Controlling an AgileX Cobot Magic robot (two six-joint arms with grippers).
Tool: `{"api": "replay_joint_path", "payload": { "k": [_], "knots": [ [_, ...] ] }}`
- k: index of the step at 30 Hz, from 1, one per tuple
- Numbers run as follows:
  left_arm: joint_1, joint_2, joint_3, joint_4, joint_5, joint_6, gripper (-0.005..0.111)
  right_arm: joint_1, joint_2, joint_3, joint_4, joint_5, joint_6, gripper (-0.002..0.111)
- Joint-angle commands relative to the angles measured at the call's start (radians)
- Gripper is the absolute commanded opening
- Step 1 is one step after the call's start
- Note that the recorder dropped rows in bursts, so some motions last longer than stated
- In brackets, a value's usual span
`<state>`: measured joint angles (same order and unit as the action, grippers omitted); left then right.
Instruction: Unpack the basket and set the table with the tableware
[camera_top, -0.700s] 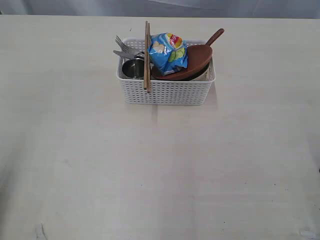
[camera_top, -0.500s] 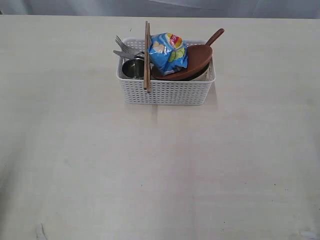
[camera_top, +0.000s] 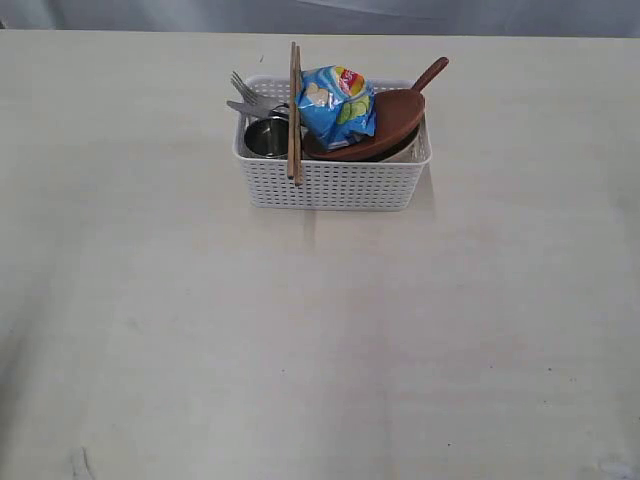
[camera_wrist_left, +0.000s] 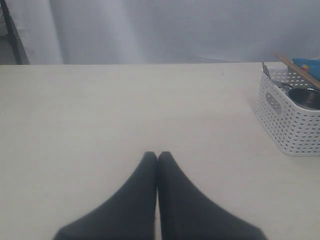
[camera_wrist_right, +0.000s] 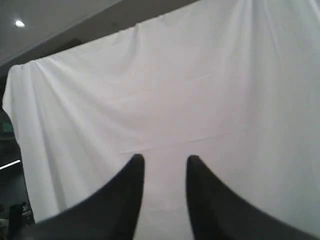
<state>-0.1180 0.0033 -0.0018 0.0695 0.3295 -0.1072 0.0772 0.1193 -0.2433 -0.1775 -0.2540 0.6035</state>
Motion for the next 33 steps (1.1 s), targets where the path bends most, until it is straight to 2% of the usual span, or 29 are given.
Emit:
{"api": "replay_joint_path", "payload": {
  "k": [1,2,5,7,9,13,15,18,20,28,33],
  "knots": [
    [-0.007,-0.003,0.002,0.004,-0.005,0.003,0.000,-0.002,0.210,-0.262,-0.016,0.430,-0.061,0.075],
    [-0.007,-0.003,0.002,0.004,-0.005,0.003,0.000,-0.002,0.305,-0.352,-0.013,0.579,-0.161,0.073],
    [-0.007,-0.003,0.002,0.004,-0.005,0.003,0.000,-0.002,0.520,-0.520,0.032,0.817,-0.257,0.066],
    [-0.007,-0.003,0.002,0.004,-0.005,0.003,0.000,-0.002,0.661,-0.598,0.186,0.901,-0.376,0.066],
    [-0.007,-0.003,0.002,0.004,-0.005,0.003,0.000,-0.002,0.833,-0.641,0.504,0.978,-0.595,0.066],
    [-0.007,-0.003,0.002,0.004,-0.005,0.003,0.000,0.008,1.003,-0.650,0.697,1.000,-0.723,0.066],
    [-0.007,-0.003,0.002,0.004,-0.005,0.003,0.000,0.079,1.104,-0.650,0.694,0.992,-0.727,0.063],
    [-0.007,-0.003,0.002,0.004,-0.005,0.003,0.000,0.235,1.251,-0.652,0.691,0.824,-0.685,0.063],
    [-0.007,-0.003,0.002,0.004,-0.005,0.003,0.000,0.274,1.302,-0.667,0.691,0.757,-0.628,0.063],
    [-0.007,-0.003,0.002,0.004,-0.005,0.003,0.000,0.296,1.489,-0.793,0.696,0.786,-0.523,0.063],
    [-0.007,-0.003,0.002,0.004,-0.005,0.003,0.000,0.296,1.532,-0.796,0.696,0.781,-0.511,0.063]
  ]
}}
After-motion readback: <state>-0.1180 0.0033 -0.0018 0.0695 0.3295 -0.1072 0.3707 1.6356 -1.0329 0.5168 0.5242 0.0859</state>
